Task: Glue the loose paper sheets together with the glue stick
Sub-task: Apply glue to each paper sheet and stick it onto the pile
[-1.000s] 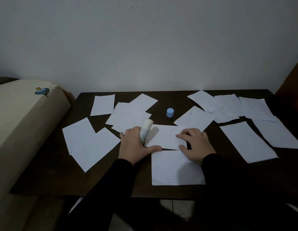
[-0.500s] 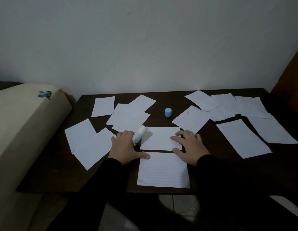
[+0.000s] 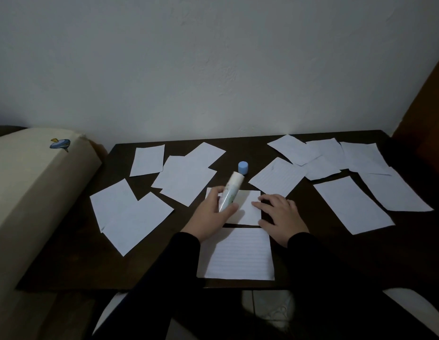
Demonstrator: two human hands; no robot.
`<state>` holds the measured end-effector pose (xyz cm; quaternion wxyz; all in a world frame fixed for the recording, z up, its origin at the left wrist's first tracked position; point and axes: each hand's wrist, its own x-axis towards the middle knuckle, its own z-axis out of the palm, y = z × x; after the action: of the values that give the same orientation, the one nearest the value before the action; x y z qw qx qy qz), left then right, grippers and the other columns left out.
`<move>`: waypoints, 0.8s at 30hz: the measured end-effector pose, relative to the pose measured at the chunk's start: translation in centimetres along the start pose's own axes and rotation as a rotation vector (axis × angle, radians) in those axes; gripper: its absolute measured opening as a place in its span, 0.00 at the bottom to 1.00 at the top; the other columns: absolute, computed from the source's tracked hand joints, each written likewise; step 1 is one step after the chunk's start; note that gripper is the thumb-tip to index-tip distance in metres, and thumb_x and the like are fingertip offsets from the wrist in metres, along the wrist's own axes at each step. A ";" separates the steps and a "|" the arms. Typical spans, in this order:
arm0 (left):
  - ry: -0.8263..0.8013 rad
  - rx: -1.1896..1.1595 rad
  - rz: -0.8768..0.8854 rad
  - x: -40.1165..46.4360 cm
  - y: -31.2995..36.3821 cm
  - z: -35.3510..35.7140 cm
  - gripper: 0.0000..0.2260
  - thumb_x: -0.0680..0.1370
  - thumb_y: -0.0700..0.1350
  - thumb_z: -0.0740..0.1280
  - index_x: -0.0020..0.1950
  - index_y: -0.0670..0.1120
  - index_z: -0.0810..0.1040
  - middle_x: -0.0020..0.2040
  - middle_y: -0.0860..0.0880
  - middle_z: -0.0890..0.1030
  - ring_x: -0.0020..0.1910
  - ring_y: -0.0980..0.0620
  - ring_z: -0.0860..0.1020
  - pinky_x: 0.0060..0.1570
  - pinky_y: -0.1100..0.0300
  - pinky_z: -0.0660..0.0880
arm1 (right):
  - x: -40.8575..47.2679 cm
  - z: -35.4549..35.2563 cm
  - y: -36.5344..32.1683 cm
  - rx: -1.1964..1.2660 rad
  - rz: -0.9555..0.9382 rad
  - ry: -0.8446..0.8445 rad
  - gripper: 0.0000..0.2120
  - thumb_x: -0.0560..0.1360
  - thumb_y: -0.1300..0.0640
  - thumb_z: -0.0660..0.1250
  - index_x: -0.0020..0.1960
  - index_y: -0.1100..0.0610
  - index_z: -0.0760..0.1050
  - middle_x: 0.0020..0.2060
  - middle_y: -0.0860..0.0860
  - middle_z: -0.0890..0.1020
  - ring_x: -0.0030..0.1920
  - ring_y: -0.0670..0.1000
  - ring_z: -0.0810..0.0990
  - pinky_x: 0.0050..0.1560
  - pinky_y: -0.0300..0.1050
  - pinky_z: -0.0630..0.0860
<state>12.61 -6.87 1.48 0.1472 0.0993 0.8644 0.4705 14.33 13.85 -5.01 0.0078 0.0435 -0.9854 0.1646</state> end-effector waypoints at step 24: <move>0.236 -0.446 0.003 0.4 0.1 2.7 0.15 0.79 0.52 0.64 0.65 0.54 0.69 0.53 0.51 0.80 0.47 0.52 0.79 0.48 0.60 0.79 | -0.4 -0.5 -0.4 0.005 0.000 -0.005 0.26 0.77 0.45 0.62 0.73 0.42 0.63 0.72 0.43 0.62 0.73 0.47 0.56 0.73 0.52 0.50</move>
<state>13.20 -4.56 0.09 0.0630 0.0100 0.7504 0.6579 14.73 13.62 -4.41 0.0055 0.0441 -0.9849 0.1672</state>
